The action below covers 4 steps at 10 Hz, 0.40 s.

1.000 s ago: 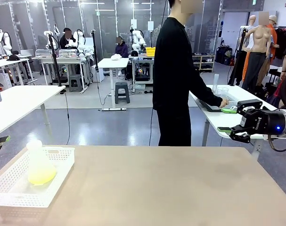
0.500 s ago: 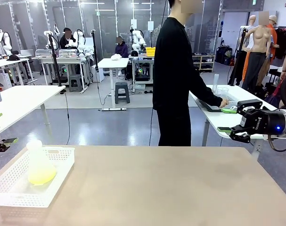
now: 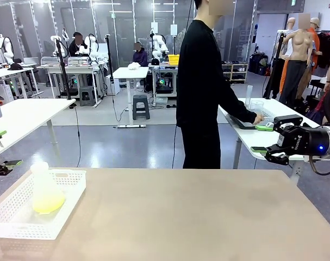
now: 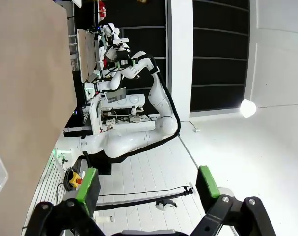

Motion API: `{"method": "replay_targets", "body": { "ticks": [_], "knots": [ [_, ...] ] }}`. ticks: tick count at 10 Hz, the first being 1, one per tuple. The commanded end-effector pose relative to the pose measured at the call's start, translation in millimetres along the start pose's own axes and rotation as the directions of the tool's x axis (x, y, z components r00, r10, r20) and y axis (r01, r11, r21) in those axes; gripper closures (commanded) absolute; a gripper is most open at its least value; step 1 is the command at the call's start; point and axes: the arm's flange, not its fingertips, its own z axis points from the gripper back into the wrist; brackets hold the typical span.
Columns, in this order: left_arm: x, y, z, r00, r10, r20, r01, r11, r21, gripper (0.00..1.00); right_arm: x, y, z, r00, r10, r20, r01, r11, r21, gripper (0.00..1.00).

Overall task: Prepare the solutions needed for the experiment.
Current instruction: When the human places the Big flask in the center of the table, pick up the Big flask and place it in the left Organizing basket.

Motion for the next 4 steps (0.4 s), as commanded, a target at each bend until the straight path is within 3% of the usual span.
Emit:
{"method": "replay_targets", "body": {
  "ticks": [1,4],
  "knots": [
    [-2.1,0.3,0.0,1.0,-0.016,0.01,0.016,1.0,-0.015,0.0,0.3,1.1,-0.5,1.0,0.014,-0.001,-0.014,1.0,0.02,0.37],
    [-2.1,0.3,0.0,1.0,-0.016,0.01,0.016,1.0,-0.015,0.0,0.3,1.1,-0.5,1.0,0.014,-0.001,-0.014,1.0,0.02,0.37]
  ]
}}
